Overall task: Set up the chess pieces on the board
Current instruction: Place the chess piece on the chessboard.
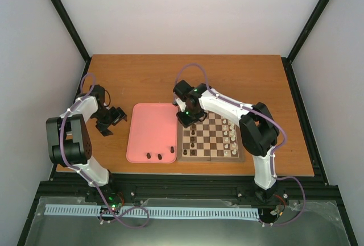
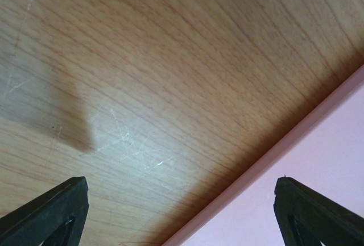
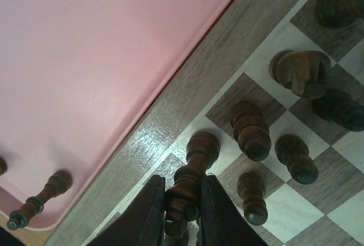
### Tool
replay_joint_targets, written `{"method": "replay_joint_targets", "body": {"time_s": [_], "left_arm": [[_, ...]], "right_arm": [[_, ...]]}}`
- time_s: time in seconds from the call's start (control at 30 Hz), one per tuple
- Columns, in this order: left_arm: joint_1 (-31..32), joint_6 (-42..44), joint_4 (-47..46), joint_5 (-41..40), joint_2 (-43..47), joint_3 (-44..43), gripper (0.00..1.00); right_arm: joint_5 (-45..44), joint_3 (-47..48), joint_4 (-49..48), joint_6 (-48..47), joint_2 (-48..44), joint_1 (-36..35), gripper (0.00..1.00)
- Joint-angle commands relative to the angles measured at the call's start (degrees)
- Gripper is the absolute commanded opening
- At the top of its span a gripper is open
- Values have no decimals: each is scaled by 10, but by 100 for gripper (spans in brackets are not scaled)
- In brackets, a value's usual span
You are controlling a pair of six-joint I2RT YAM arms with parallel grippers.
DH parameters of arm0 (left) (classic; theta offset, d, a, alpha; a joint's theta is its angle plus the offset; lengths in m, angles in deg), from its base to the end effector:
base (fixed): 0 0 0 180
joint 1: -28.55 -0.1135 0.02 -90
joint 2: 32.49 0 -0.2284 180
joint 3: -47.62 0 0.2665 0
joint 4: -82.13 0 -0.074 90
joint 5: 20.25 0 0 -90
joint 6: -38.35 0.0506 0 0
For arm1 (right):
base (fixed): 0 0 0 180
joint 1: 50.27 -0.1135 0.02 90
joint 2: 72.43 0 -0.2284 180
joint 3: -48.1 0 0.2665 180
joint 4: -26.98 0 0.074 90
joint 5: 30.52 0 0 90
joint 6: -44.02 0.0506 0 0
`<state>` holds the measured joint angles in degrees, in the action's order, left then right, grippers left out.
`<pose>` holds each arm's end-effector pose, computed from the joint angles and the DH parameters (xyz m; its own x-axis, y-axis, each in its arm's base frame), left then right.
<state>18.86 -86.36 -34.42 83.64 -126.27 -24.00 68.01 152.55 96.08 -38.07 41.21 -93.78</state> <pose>0.2892 0.0371 0.1181 -0.7252 -0.6846 0.0734 -0.6791 0.6936 -0.2403 0.2848 0.2807 0.1587 -0.8001 -0.5719 -0.1810 -0.5983 0.7827 0.1718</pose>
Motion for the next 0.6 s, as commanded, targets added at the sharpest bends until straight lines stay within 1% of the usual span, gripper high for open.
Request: {"method": "replay_joint_targets", "body": {"time_s": [0.0, 0.27, 0.57], "left_arm": [[-1, 7, -5, 9, -9, -21, 100], [-1, 7, -5, 9, -8, -20, 100], [-1, 6, -7, 12, -6, -20, 100]], "right_arm": [[-11, -1, -7, -8, 16, 4, 4], [-14, -4, 4, -6, 16, 6, 5], [-6, -6, 26, -3, -16, 5, 4]]}}
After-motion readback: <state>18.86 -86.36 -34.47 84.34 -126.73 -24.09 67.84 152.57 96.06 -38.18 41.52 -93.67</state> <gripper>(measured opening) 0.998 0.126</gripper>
